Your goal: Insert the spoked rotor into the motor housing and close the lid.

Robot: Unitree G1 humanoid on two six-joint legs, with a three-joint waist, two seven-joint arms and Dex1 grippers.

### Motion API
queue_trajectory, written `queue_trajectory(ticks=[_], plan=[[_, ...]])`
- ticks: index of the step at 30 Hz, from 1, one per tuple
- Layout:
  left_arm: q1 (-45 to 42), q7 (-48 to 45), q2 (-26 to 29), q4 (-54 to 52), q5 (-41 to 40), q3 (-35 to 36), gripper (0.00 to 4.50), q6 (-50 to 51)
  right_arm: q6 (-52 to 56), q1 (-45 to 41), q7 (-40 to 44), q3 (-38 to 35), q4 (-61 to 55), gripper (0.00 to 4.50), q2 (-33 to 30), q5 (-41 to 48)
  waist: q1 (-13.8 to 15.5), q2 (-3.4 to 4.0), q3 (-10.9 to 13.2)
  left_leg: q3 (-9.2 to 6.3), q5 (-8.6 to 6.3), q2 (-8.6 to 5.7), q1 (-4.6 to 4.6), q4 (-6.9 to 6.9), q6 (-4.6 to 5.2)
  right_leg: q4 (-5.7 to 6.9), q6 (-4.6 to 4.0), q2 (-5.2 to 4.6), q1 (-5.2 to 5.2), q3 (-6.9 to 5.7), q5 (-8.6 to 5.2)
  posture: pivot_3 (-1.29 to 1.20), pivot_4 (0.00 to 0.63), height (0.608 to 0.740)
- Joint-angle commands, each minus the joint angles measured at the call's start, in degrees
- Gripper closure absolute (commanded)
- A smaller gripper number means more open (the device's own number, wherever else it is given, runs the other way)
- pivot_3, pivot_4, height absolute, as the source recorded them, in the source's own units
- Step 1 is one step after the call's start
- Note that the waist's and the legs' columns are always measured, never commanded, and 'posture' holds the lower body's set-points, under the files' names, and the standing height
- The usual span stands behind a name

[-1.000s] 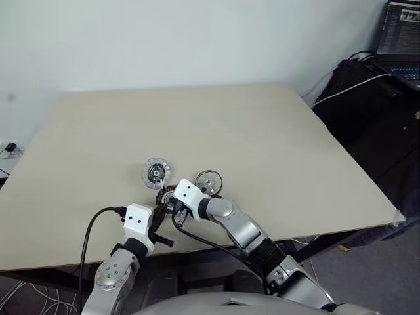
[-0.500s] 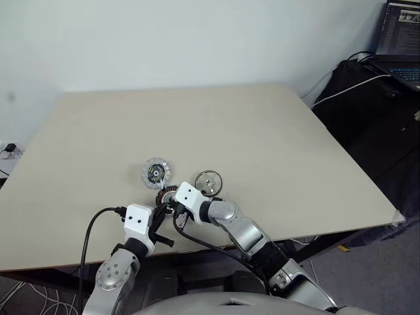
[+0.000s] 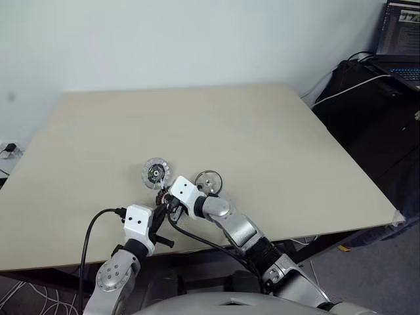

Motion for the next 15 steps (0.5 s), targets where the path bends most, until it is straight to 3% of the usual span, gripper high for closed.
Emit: queue_trajectory(ticks=[1, 15], plan=[[-0.24, -0.03, -0.28, -1.36, 0.17, 0.00, 4.50, -1.75, -1.64, -1.98, -1.60, -0.72, 1.96, 4.49, 0.77, -1.08, -0.01, 0.00, 0.00, 0.01, 0.00, 0.00, 0.00, 0.00, 0.00, 0.00, -0.01, 0.00, 0.00, 0.00, 0.01, 0.00, 0.000, 0.740], [-0.65, 0.03, -0.50, -1.00, 0.22, -0.19, 4.50, -2.03, -1.37, -1.35, -2.43, -2.11, 1.27, 4.49, -0.17, -1.24, -0.07, 0.01, 0.00, 0.03, 0.02, 0.01, 0.02, 0.00, -0.03, 0.08, 0.00, -0.01, -0.01, 0.00, 0.00, 0.00, 0.000, 0.740]])
